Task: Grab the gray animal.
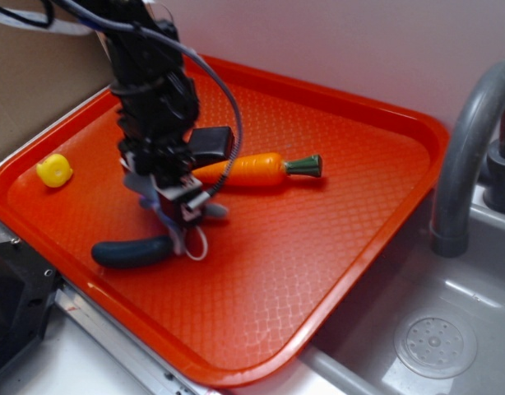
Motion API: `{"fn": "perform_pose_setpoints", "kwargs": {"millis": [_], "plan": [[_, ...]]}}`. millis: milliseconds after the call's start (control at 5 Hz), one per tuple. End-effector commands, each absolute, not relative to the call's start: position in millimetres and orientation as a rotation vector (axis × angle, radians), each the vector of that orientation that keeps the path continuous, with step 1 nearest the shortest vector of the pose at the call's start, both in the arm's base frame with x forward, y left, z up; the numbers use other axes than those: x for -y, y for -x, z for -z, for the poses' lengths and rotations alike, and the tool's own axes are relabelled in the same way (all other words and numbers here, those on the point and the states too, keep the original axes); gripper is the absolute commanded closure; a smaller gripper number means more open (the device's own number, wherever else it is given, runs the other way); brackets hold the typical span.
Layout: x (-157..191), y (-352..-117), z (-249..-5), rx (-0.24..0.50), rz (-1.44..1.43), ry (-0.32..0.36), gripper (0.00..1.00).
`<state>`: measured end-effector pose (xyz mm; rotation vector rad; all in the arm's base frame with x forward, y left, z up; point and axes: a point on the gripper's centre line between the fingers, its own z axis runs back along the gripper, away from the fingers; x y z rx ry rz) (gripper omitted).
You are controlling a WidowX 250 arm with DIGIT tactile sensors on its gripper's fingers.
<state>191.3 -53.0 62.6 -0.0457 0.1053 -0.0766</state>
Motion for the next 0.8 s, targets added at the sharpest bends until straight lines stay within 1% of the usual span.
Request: {"fn": "perform_pose_setpoints", "kwargs": {"millis": [0, 200, 400, 600], "plan": [[28, -212, -138, -0.029, 0.019, 0.013, 1.00], [20, -224, -176, -0.017, -0.047, -0.027, 1.00], [13, -227, -201, 0.026, -0.096, -0.005, 1.00], [8, -228, -205, 0.006, -0.087, -0.002, 1.00]]}}
